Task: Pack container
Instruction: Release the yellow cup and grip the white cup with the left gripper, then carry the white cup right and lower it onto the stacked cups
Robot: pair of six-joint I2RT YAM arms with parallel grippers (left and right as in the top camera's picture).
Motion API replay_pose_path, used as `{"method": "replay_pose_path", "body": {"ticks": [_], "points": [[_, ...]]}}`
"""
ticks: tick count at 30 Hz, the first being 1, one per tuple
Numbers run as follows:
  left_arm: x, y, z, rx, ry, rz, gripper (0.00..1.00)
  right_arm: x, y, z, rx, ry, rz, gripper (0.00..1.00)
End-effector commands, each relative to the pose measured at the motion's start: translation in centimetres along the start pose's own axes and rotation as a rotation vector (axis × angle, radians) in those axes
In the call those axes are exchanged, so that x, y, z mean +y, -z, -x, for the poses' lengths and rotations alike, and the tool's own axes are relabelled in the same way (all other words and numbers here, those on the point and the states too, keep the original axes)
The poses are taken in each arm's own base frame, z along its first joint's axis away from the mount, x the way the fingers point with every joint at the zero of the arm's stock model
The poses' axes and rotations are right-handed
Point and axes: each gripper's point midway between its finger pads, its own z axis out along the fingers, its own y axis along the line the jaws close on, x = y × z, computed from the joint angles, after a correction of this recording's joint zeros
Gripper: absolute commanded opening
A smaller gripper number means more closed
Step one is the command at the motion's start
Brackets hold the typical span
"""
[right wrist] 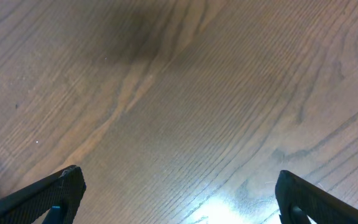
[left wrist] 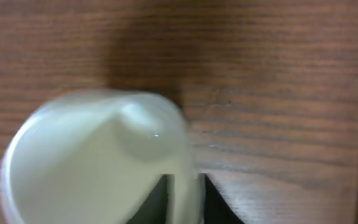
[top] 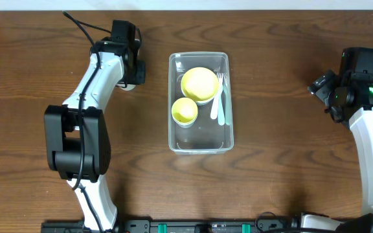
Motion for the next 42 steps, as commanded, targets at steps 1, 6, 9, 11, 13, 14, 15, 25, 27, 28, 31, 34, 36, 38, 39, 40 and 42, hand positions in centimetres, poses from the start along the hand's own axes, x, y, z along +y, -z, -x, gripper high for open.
{"method": "replay_pose_path", "body": {"ticks": [1, 6, 9, 11, 13, 14, 15, 25, 27, 28, 31, 34, 36, 38, 39, 40, 42], "points": [[0.2, -0.1, 0.0, 0.013, -0.009, 0.014, 0.06, -0.1, 0.3, 0.6, -0.021, -0.018, -0.006, 0.99], [0.3, 0.5, -0.9, 0.045, 0.014, 0.016, 0.06, -0.1, 0.3, 0.6, -0.021, -0.018, -0.006, 0.99], [0.4, 1.8, -1.3, 0.048, 0.061, 0.017, 0.05, -0.1, 0.3, 0.6, -0.021, -0.018, -0.006, 0.99], [0.5, 3.3, -1.3, 0.038, 0.098, 0.016, 0.05, -0.1, 0.3, 0.6, -0.021, -0.018, -0.006, 0.99], [0.5, 5.3, -1.3, 0.016, 0.129, 0.007, 0.06, -0.1, 0.3, 0.6, -0.021, -0.018, -0.006, 0.99], [0.4, 6.4, -1.3, 0.004, 0.137, -0.003, 0.06, -0.1, 0.3, 0.6, -0.021, -0.018, -0.006, 0.99], [0.2, 7.6, -1.3, -0.010, 0.143, -0.022, 0.06, -0.1, 0.3, 0.6, -0.021, -0.018, -0.006, 0.99], [-5.5, 22.2, -4.4, -0.205, 0.038, -0.275, 0.06, -0.1, 0.3, 0.6, -0.021, -0.018, -0.006, 0.99], [-7.3, 24.1, -5.3, -0.238, -0.016, -0.305, 0.06, -0.1, 0.3, 0.6, -0.021, -0.018, -0.006, 0.99], [-8.1, 24.8, -5.6, -0.248, -0.043, -0.318, 0.06, -0.1, 0.3, 0.6, -0.021, -0.018, -0.006, 0.99], [-10.7, 26.0, -6.8, -0.260, -0.123, -0.353, 0.06, -0.1, 0.3, 0.6, -0.021, -0.018, -0.006, 0.99], [-13.0, 26.1, -8.0, -0.242, -0.198, -0.374, 0.06, -0.1, 0.3, 0.6, -0.021, -0.018, -0.006, 0.99], [-13.7, 25.6, -8.6, -0.229, -0.235, -0.336, 0.06, -0.1, 0.3, 0.6, -0.021, -0.018, -0.006, 0.99], [-14.2, 24.9, -9.1, -0.210, -0.267, -0.294, 0.06, -0.1, 0.3, 0.6, -0.021, -0.018, -0.006, 0.99], [-14.5, 24.6, -9.5, -0.193, -0.283, -0.282, 0.06, -0.1, 0.3, 0.6, -0.021, -0.018, -0.006, 0.99], [-14.9, 24.2, -9.9, -0.174, -0.302, -0.278, 0.06, -0.1, 0.3, 0.6, -0.021, -0.018, -0.006, 0.99], [-15.7, 23.6, -10.6, -0.142, -0.330, -0.276, 0.06, -0.1, 0.3, 0.6, -0.021, -0.018, -0.006, 0.99]]}}
